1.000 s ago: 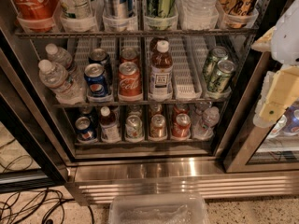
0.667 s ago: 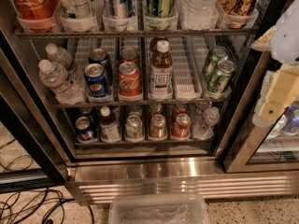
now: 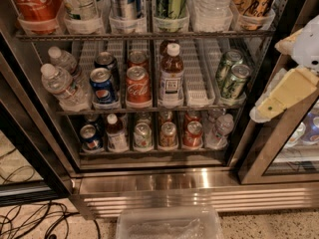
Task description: Pick orange can from top shelf of fridge
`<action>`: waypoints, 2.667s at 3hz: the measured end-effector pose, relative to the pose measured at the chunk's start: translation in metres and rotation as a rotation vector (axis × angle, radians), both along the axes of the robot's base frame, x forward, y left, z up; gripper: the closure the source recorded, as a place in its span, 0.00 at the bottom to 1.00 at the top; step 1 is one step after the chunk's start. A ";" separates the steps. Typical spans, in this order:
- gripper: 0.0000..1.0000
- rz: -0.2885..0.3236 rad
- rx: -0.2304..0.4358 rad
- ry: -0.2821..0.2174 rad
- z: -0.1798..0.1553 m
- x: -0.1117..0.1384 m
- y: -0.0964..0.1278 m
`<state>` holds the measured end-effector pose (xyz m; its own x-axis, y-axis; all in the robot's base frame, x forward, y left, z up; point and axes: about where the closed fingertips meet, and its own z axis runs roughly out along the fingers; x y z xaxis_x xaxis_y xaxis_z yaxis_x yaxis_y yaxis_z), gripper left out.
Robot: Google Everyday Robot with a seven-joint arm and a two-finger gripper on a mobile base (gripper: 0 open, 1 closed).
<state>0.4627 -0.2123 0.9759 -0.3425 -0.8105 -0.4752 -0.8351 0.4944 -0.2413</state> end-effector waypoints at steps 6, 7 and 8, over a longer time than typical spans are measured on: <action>0.00 -0.333 0.353 -0.348 0.026 0.034 -0.009; 0.00 -0.385 0.417 -0.429 0.033 0.040 -0.012; 0.00 -0.415 0.468 -0.529 0.047 0.043 -0.011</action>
Offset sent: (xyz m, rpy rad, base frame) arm 0.0347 -0.0154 0.0298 0.3429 -0.3473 -0.3411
